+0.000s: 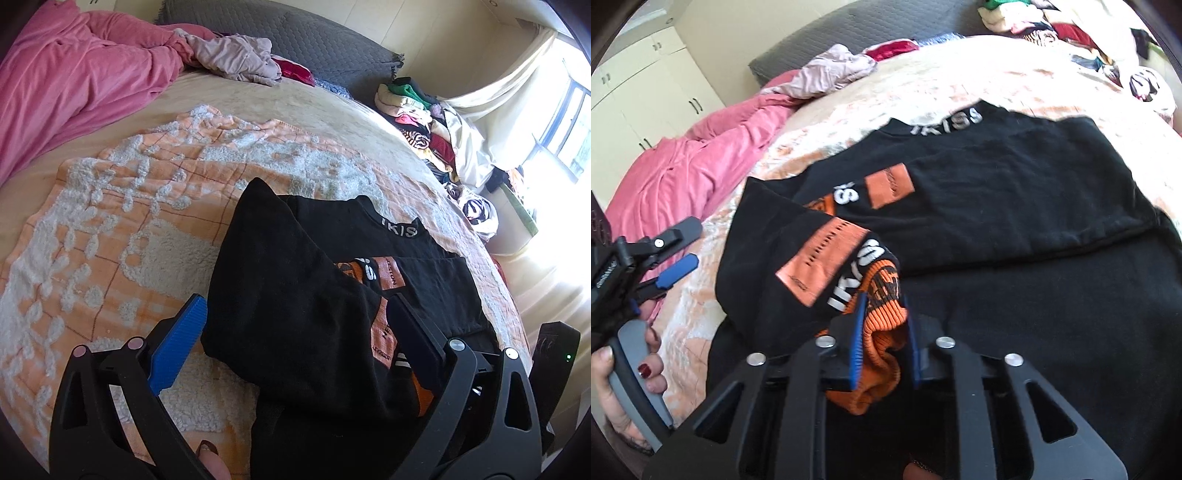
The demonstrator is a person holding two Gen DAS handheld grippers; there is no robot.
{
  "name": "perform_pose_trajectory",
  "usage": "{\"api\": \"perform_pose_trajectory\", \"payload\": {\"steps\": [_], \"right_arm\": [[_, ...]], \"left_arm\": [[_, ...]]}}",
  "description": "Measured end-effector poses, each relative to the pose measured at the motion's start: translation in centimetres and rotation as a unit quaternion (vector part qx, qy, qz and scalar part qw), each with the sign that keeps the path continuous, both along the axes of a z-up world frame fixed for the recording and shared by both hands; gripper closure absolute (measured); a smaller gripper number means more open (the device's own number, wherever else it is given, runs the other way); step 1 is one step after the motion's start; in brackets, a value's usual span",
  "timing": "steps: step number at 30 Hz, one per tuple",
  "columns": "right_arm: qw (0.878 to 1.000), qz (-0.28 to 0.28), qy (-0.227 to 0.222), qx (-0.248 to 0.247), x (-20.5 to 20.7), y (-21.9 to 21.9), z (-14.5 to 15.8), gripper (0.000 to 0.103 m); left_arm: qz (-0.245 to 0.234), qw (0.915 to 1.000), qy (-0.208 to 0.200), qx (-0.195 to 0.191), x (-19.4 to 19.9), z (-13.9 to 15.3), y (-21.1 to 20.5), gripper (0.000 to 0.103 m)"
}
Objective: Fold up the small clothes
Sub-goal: 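Grasp the orange cuff with the right tool while the left tool releases it, then lay the orange cuff onto the shirt body with the right tool and open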
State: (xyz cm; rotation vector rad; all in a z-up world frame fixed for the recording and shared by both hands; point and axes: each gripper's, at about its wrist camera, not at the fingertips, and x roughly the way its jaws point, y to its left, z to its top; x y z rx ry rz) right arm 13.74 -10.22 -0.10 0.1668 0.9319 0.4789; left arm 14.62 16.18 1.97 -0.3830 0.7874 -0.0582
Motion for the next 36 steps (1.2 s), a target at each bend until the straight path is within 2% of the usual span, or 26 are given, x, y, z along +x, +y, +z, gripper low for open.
{"api": "perform_pose_trajectory", "payload": {"steps": [11, 17, 23, 31, 36], "right_arm": [[0.992, 0.036, -0.113, -0.049, 1.6, 0.7, 7.1, 0.088], [0.984, 0.027, -0.154, -0.082, 3.3, -1.1, 9.3, 0.088], [0.979, 0.01, -0.167, -0.119, 4.8, -3.8, 9.5, 0.089], [0.98, -0.018, -0.153, -0.123, 6.1, -7.6, 7.7, 0.09], [0.981, -0.02, -0.148, -0.123, 6.8, -8.9, 6.4, 0.09]], "left_arm": [[0.024, 0.9995, -0.005, -0.022, -0.4, 0.4, 2.3, 0.012], [0.045, 0.9982, -0.012, -0.038, -0.6, 0.7, 4.1, 0.012], [0.047, 0.9976, -0.004, -0.05, -0.2, 0.1, 4.4, 0.012], [0.028, 0.9989, 0.009, -0.036, 0.6, -0.9, 2.5, 0.012], [0.025, 0.9995, -0.003, -0.021, 0.6, -0.9, 1.3, 0.012]]}}
